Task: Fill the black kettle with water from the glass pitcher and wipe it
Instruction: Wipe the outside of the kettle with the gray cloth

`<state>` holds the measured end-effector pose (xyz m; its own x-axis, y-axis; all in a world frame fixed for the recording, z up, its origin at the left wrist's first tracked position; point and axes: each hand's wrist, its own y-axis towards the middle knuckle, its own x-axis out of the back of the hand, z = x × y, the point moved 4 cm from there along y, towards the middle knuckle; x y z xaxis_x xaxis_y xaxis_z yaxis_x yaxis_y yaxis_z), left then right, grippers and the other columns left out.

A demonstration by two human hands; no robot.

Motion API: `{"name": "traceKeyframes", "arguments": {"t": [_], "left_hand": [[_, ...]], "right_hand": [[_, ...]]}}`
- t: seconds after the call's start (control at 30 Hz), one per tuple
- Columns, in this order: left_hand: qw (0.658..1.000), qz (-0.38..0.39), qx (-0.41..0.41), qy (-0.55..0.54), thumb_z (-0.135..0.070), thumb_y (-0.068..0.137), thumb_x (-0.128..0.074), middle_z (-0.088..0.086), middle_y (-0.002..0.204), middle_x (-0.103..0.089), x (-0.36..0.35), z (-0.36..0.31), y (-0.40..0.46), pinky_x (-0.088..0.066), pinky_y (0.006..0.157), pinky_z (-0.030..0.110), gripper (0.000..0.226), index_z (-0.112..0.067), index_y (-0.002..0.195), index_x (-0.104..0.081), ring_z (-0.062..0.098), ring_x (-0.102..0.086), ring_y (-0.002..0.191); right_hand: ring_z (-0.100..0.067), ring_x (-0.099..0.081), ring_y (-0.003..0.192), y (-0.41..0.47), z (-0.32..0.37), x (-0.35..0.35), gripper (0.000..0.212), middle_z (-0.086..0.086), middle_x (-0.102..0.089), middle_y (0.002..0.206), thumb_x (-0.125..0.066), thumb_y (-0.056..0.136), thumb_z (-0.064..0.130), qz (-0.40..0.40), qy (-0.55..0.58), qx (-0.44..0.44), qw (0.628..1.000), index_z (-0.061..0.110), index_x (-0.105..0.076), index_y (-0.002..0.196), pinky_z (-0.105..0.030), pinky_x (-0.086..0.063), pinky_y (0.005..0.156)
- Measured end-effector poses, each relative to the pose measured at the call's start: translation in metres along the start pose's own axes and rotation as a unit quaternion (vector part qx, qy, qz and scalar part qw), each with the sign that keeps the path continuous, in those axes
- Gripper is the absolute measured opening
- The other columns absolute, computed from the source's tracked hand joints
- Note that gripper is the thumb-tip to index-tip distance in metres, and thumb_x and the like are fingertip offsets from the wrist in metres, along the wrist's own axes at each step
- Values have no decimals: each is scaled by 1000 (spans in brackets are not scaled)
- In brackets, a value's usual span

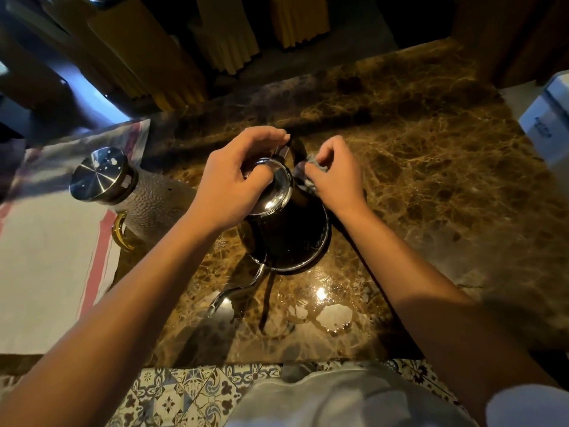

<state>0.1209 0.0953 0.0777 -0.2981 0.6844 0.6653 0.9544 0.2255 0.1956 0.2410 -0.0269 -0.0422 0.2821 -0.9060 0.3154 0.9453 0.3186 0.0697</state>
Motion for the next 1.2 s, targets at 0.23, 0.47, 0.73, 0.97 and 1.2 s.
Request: {"name": "traceKeyframes", "arguments": {"t": [0.23, 0.47, 0.73, 0.97, 1.2], "left_hand": [[1000, -7, 3, -2, -12, 91, -54, -8, 133, -66, 0, -1, 0, -46, 104, 15, 44, -15, 134, -60, -1, -59, 125], [1000, -20, -2, 2, -13, 91, -53, -7, 132, -68, -1, 0, -1, -49, 105, 23, 40, -13, 129, -64, 4, -61, 125], [999, -31, -8, 14, -11, 90, -53, -7, 131, -69, -1, 1, -1, -50, 105, 27, 38, -13, 127, -65, 8, -62, 125], [999, -46, -8, 8, -10, 91, -54, -5, 129, -70, -1, 3, -2, -52, 105, 29, 37, -13, 126, -65, 7, -62, 123], [998, -55, -3, 9, -11, 91, -54, -6, 128, -70, -2, 3, -2, -52, 105, 32, 36, -12, 125, -66, 8, -63, 124]], "right_hand": [[-16, -62, 76, 4, -25, 11, 20, -4, -69, 87, -83, 85, 18, 79, -62, -98, 990, 11, -64, 88, -42, -58, 78], [-18, -76, 103, -21, -22, 28, 8, 0, -81, 102, -75, 94, 19, 28, 255, -192, 947, 23, -81, 97, -41, -60, 98], [1, -71, 93, -66, -31, 32, 9, 16, -78, 93, -77, 93, 21, 34, 160, -98, 982, 30, -78, 91, -21, -54, 86], [-11, -66, 93, -105, -34, 42, 10, 4, -64, 100, -79, 91, 19, 65, 82, 9, 995, 20, -69, 90, -40, -59, 82], [-16, -63, 86, -146, -26, 25, 14, 6, -58, 105, -73, 86, 21, 31, -60, 140, 988, 14, -61, 87, -40, -58, 69]]}}
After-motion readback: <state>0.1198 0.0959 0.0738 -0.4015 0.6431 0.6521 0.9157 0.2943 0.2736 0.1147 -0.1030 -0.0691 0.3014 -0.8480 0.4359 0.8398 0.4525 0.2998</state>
